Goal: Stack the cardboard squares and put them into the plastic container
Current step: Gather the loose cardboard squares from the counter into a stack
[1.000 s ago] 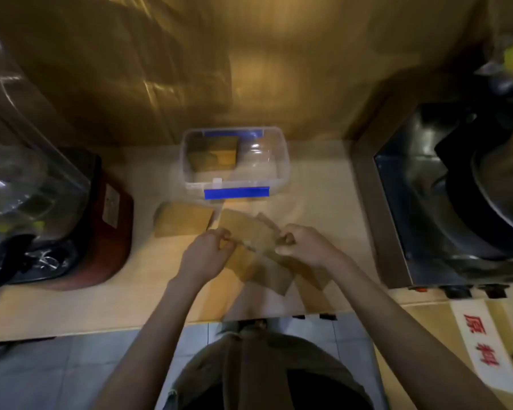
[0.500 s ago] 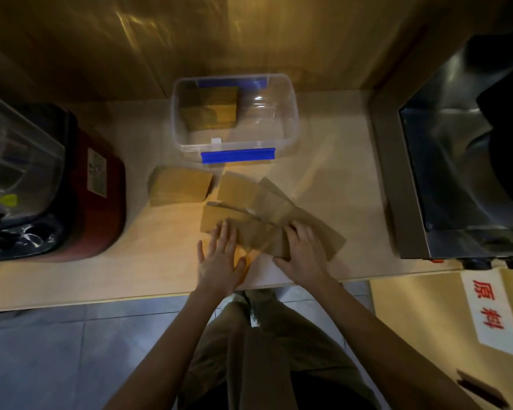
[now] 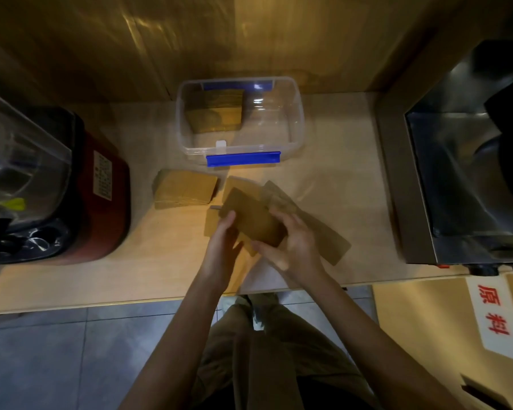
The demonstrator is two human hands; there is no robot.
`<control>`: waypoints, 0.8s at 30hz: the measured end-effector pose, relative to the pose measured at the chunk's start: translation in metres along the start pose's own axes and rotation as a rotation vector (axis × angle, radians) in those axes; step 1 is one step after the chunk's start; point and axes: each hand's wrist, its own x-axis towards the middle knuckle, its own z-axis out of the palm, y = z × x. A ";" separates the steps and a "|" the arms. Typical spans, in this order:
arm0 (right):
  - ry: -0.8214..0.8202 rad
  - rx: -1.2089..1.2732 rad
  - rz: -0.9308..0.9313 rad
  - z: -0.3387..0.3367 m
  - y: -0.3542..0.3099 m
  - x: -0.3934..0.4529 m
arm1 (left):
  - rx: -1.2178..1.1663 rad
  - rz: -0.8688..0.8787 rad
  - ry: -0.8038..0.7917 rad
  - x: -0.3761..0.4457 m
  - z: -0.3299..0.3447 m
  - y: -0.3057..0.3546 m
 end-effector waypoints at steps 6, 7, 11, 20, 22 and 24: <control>-0.103 0.104 -0.041 0.008 -0.015 -0.009 | -0.367 -0.052 -0.134 0.002 -0.001 0.004; -0.143 0.145 -0.034 0.007 -0.013 -0.008 | -0.401 -0.063 -0.136 0.002 -0.001 0.003; -0.107 0.248 0.094 0.000 0.005 0.002 | -0.568 -0.131 -0.052 0.005 -0.008 -0.005; 0.079 -0.472 0.132 -0.002 0.065 0.032 | -0.710 -0.267 0.004 0.001 -0.019 -0.011; 0.061 -0.516 0.136 0.000 0.067 0.035 | -0.712 -0.273 0.006 0.002 -0.021 -0.010; 0.053 -0.541 0.156 0.001 0.069 0.037 | -0.711 -0.284 -0.011 0.002 -0.024 -0.010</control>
